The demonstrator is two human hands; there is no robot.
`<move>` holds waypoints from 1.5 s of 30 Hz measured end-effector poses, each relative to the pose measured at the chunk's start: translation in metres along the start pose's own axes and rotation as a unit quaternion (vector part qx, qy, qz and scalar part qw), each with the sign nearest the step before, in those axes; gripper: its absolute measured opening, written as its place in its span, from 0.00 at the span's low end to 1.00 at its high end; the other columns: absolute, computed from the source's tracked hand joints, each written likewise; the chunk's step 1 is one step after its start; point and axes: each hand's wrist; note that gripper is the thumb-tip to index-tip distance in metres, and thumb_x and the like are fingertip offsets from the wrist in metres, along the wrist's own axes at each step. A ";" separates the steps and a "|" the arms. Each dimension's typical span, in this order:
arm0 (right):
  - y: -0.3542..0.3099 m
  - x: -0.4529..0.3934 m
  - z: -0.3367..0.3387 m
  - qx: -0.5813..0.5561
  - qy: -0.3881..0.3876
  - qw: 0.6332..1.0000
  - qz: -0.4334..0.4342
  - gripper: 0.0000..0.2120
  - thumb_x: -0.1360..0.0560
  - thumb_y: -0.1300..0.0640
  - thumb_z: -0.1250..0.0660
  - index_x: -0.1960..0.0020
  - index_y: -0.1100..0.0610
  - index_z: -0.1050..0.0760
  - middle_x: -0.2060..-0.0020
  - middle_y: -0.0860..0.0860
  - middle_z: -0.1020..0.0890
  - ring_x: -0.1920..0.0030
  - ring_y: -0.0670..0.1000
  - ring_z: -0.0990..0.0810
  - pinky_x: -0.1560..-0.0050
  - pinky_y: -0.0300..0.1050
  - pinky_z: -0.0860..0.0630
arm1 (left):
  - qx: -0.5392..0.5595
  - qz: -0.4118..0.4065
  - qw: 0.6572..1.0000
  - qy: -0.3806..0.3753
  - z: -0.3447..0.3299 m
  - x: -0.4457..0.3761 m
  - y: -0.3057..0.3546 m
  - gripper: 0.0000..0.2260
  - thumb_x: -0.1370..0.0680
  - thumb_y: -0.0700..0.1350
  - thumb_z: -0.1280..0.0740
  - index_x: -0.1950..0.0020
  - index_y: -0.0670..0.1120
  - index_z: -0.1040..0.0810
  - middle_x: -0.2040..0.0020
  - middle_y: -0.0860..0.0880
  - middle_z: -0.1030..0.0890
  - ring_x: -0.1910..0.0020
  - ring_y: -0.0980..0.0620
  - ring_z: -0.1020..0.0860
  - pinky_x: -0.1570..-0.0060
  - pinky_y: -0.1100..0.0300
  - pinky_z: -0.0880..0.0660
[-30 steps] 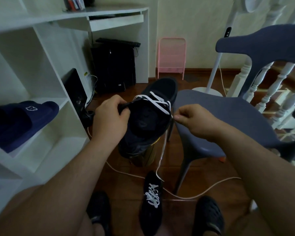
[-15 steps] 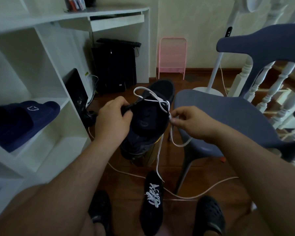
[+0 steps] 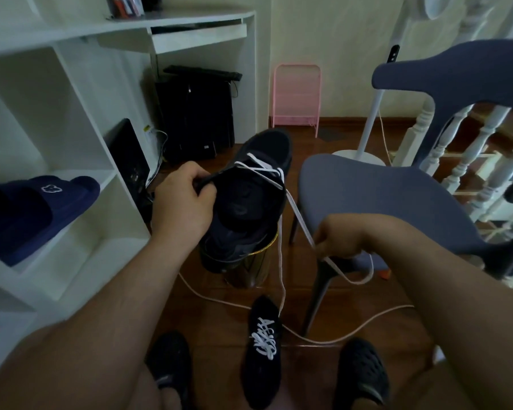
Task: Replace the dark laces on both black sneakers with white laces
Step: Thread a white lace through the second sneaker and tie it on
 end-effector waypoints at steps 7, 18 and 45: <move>-0.001 0.017 0.015 -0.259 0.344 0.902 0.037 0.04 0.20 0.54 0.32 0.48 0.46 0.24 0.64 0.48 0.21 0.69 0.43 0.24 0.69 0.38 0.29 | -0.010 0.007 1.000 -0.023 -0.001 0.000 0.004 0.01 0.19 0.48 0.31 0.50 0.52 0.21 0.60 0.54 0.21 0.61 0.55 0.23 0.65 0.57 0.31; -0.069 0.009 -0.001 0.111 0.368 0.923 0.004 0.21 0.32 0.32 0.30 0.61 0.47 0.32 0.63 0.46 0.27 0.60 0.54 0.29 0.51 0.55 0.38 | -0.038 -0.010 0.993 -0.108 -0.029 0.021 0.031 0.03 0.14 0.54 0.38 0.44 0.58 0.25 0.58 0.57 0.23 0.59 0.55 0.23 0.65 0.57 0.30; -0.027 0.027 0.023 -0.361 0.420 0.821 0.137 0.06 0.17 0.48 0.41 0.50 0.49 0.36 0.62 0.50 0.27 0.63 0.51 0.29 0.63 0.51 0.32 | 0.172 0.066 0.969 -0.163 -0.016 0.013 0.029 0.23 0.21 0.32 0.36 0.58 0.60 0.13 0.60 0.49 0.13 0.60 0.39 0.14 0.60 0.38 0.16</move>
Point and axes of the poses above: each hand's wrist, its own x-axis away from the middle knuckle, its own z-axis out of the back of the hand, y = z × x
